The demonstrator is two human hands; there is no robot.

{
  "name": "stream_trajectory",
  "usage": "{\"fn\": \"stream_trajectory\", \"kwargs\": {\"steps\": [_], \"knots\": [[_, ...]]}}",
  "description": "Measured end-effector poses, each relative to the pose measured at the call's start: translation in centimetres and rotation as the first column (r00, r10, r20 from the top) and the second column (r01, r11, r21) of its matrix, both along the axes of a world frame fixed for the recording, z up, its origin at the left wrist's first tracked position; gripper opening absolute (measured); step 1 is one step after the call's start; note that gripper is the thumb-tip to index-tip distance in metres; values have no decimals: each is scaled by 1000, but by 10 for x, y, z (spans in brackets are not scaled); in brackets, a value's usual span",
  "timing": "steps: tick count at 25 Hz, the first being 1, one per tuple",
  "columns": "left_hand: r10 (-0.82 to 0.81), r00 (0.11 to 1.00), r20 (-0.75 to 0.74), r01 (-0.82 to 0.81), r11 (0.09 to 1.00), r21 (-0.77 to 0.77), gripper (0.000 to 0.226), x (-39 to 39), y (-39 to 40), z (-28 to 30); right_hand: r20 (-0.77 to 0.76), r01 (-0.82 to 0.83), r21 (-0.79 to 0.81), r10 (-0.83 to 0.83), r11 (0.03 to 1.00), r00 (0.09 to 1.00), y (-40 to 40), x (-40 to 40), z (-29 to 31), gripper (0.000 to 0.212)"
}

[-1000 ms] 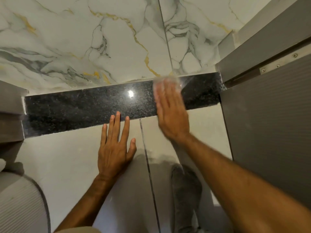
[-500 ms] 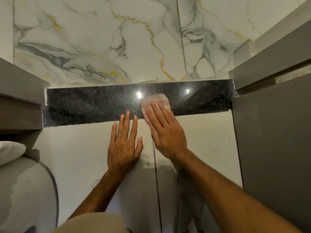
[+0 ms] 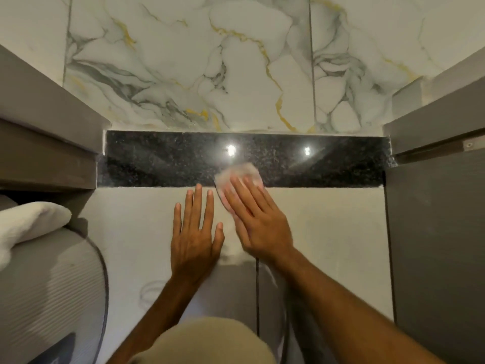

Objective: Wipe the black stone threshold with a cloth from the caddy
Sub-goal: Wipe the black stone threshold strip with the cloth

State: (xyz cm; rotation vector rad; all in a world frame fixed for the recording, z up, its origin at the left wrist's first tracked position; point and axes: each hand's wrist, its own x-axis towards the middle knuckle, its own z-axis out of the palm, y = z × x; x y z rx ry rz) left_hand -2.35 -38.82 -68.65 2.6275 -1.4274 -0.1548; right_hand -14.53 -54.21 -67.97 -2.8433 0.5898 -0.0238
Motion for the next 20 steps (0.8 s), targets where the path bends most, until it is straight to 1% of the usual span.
{"fn": "stream_trajectory", "kwargs": {"steps": [1,2,3,4,5,6,7,8,9,10,11,12,13,14,15,16,17,18,19,20], "knots": [[4,1000,5,-4,1000,-1,68,1,7,0,-15,-5,10,5,1000,1000,-3,-25,3,71],[18,1000,7,-18,1000,-4,68,3,13,-1,-19,85,-5,-85,996,996,-8,-36,2,70],[35,999,9,-35,999,-2,68,5,16,-1,-24,254,-35,-255,966,967,-13,-32,2,68],[50,999,9,-50,999,6,69,5,18,-3,0,461,-45,-462,886,887,-17,-10,3,67],[60,998,10,-60,998,13,70,5,19,-4,53,654,-36,-652,755,756,-21,27,1,67],[70,997,15,-71,997,13,70,5,19,-5,55,746,-23,-744,666,666,-22,68,5,67],[88,996,21,-89,996,12,70,5,19,-6,28,716,-26,-716,697,698,-18,101,10,67],[109,994,25,-109,994,13,69,6,21,-5,5,566,-23,-566,824,824,-12,118,11,67],[122,992,34,-123,992,17,68,7,25,-3,8,272,-18,-272,962,962,-5,114,5,67],[128,990,52,-130,991,24,66,9,31,0,13,-27,-10,27,1000,1000,1,94,2,67],[127,990,65,-129,991,31,64,13,39,4,-1,-210,9,210,978,978,1,66,8,66],[123,991,57,-125,992,34,64,18,48,7,-34,-274,20,274,962,961,-4,33,16,65],[130,991,27,-130,991,33,64,23,57,10,-47,-213,23,214,977,976,-11,6,23,65],[141,990,-9,-141,990,28,65,27,64,11,-50,-57,14,58,998,997,-18,-9,25,65],[146,989,-36,-145,989,27,66,29,69,11,-49,148,-11,-148,989,988,-24,-8,25,65],[151,987,-49,-150,989,20,67,31,72,9,-24,349,-27,-349,937,937,-27,13,24,65],[163,986,-36,-162,987,16,67,30,72,8,21,503,-41,-502,864,865,-27,50,22,65],[193,981,-9,-193,981,15,67,28,72,5,26,563,-33,-562,826,827,-23,91,21,65],[242,970,13,-242,970,16,67,25,72,2,-11,509,-12,-509,861,861,-11,127,20,66],[292,956,13,-292,956,19,68,23,72,2,-24,369,5,-368,930,929,5,148,19,68]]}}
